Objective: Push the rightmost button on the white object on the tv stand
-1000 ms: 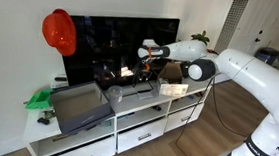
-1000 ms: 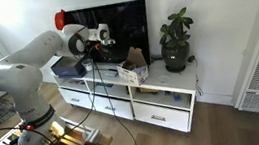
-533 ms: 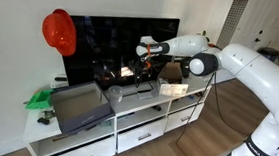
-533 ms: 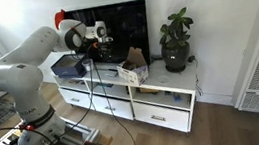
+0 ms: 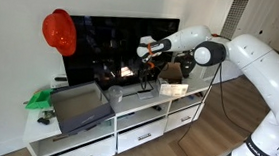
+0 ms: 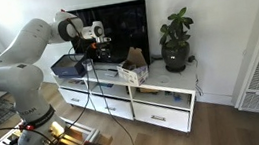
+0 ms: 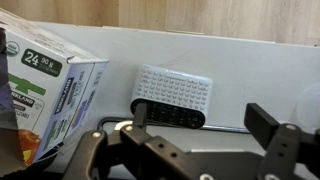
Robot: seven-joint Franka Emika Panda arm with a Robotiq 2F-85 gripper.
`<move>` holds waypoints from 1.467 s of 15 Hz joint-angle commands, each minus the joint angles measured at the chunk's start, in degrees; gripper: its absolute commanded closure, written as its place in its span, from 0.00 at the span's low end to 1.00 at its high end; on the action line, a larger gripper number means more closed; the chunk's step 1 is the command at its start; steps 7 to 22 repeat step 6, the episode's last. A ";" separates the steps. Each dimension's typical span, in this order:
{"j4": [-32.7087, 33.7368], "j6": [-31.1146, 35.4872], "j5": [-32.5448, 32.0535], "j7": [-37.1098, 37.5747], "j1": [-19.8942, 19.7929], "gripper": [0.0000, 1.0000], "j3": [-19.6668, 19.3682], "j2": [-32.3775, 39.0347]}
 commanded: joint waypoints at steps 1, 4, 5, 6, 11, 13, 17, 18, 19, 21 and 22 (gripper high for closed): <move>-13.74 2.52 -1.25 -6.37 -0.11 0.00 0.67 -8.78; -7.93 0.57 -1.53 -4.46 -0.89 0.00 1.64 -5.05; -9.01 0.69 -1.58 -4.75 -0.93 0.00 1.68 -5.76; -9.61 0.85 -1.61 -4.93 -0.95 0.00 1.71 -6.14; -9.61 0.85 -1.61 -4.93 -0.95 0.00 1.71 -6.14; -9.61 0.85 -1.61 -4.93 -0.95 0.00 1.71 -6.14; -9.61 0.85 -1.61 -4.93 -0.95 0.00 1.71 -6.14; -9.61 0.85 -1.61 -4.93 -0.95 0.00 1.71 -6.14; -9.61 0.85 -1.61 -4.93 -0.95 0.00 1.71 -6.14; -9.61 0.85 -1.61 -4.93 -0.95 0.00 1.71 -6.14; -9.61 0.85 -1.61 -4.93 -0.95 0.00 1.71 -6.14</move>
